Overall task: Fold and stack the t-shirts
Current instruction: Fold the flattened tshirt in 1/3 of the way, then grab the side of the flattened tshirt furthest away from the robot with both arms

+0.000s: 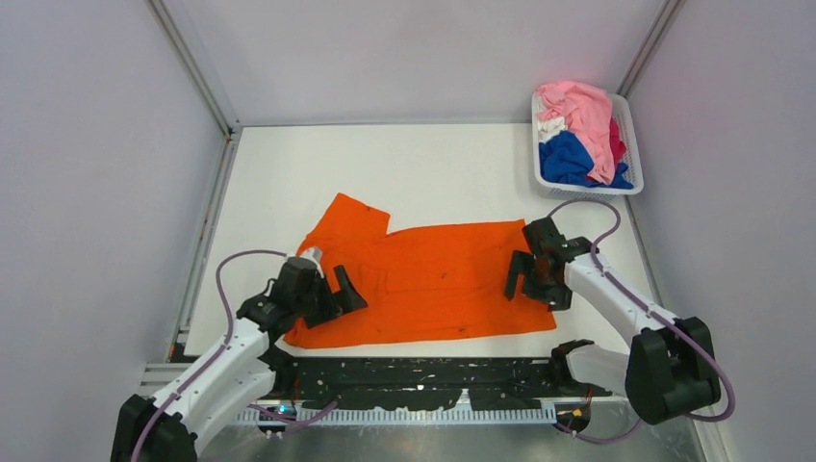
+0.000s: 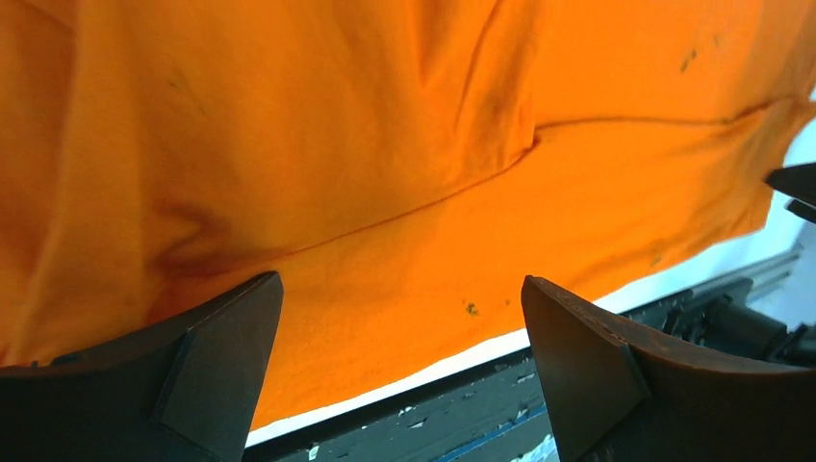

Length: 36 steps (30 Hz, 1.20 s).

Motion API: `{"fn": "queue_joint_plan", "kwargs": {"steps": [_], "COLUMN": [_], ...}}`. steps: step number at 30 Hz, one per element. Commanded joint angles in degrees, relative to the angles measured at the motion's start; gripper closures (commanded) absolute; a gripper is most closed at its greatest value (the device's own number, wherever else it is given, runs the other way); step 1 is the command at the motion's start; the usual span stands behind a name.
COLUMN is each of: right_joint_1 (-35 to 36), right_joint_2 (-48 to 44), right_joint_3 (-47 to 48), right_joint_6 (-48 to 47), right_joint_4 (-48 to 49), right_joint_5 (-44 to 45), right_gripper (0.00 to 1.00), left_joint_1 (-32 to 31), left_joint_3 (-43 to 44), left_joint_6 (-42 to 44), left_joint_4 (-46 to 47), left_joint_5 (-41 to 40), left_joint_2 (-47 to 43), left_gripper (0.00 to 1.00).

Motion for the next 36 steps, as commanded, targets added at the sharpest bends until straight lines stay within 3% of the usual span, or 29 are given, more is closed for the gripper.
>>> {"fn": "queue_joint_plan", "kwargs": {"steps": [1, 6, 10, 17, 22, 26, 30, 36], "right_joint_1": [0.3, 0.1, -1.1, -5.9, -6.4, -7.3, -8.1, -8.4], "right_joint_2": [-6.3, -6.3, -1.1, 8.2, 11.6, 12.2, 12.7, 14.1], "right_joint_3": [7.5, 11.9, 14.7, 15.7, 17.4, 17.1, 16.7, 16.9], "right_joint_6": [-4.6, -6.3, -5.4, -1.9, -3.2, -4.1, -4.3, -4.2], "right_joint_4": [4.2, 10.9, 18.4, 29.4, 30.0, 29.4, 29.5, 29.5], "right_joint_5": [-3.4, -7.2, -3.8, -7.2, -4.3, -1.8, -1.2, -1.7], "right_gripper": [0.05, 0.05, 0.05, 0.05, 0.04, 0.04, 0.05, 0.05], "left_joint_1": [0.1, 2.2, 7.0, 14.9, 15.9, 16.3, 16.2, 16.1], "left_joint_3": [10.9, 24.8, 33.0, 53.9, 74.6, 88.8, 91.9, 87.9], "left_joint_6": [4.0, 9.8, 12.8, 18.0, 21.5, 21.9, 20.6, 20.4], "left_joint_4": [-4.5, -5.0, -0.5, 1.8, -7.0, -14.9, -16.8, -16.1], "left_joint_5": [-8.1, -12.5, -11.6, -9.1, -8.2, -5.9, -3.5, -0.8], "left_joint_2": [2.8, 13.3, 23.6, 50.1, 71.3, 82.6, 86.9, 86.7], "left_gripper": [0.00, 0.00, 0.00, 0.00, 0.00, 0.02, 0.08, 0.29]}}
